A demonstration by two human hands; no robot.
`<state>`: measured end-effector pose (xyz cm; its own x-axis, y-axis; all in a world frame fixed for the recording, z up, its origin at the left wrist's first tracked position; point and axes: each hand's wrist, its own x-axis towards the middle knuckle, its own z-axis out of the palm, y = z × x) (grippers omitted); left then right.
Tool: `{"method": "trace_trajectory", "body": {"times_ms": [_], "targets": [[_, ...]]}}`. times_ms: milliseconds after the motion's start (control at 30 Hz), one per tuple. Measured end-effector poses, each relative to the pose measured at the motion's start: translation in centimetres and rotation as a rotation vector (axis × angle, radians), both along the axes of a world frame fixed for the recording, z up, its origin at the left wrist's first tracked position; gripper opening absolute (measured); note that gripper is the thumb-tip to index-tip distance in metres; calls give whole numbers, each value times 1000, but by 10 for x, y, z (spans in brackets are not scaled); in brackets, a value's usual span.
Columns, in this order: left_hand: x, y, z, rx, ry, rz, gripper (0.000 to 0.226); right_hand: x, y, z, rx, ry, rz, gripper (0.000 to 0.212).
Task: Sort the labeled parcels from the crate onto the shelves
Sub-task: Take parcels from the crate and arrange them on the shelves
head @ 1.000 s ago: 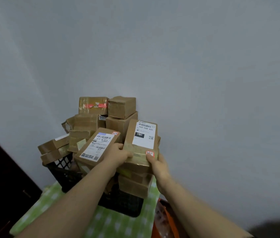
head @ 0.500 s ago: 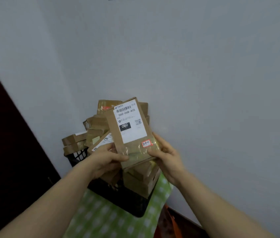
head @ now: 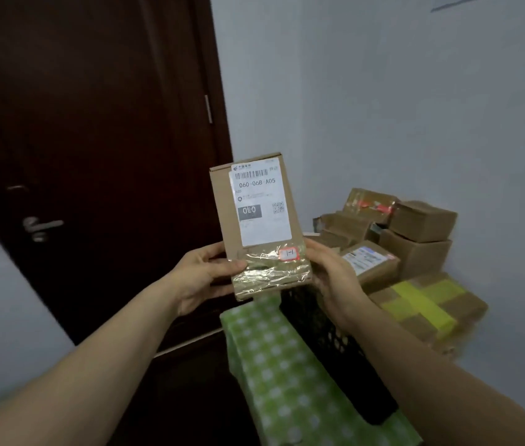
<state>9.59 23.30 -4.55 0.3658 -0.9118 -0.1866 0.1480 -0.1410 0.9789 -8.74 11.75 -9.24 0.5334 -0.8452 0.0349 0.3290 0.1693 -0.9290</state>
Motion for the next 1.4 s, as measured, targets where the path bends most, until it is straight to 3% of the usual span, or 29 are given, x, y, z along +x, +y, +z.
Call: {"method": "trace_trajectory", "body": {"times_ms": [67,233,333,433,600,967,1067,1200,1400], "targets": [[24,34,5,-14,-20,75,66,31,20,12,-104,87,57,34],[89,151,21,-66,-49,292,55,127,97,39,-248,155,270,52],[130,241,34,-133,-109,505,48,197,168,55,-337,119,424,44],[167,344,44,-146,-311,808,42,266,262,72,-389,44,558,35],[192,503,64,-205,-555,1108,35,357,416,93,-487,-38,800,28],[189,799,119,-35,-912,1779,32,449,748,150,-582,-309,1159,53],[180,848,135,15,-1046,1952,37,458,811,172,-583,-420,1235,47],[173,895,157,135,-1183,2028,54,471,886,202,-610,-539,1306,46],[178,956,197,409,-1326,2244,51,498,972,248,-736,-660,1401,58]]}}
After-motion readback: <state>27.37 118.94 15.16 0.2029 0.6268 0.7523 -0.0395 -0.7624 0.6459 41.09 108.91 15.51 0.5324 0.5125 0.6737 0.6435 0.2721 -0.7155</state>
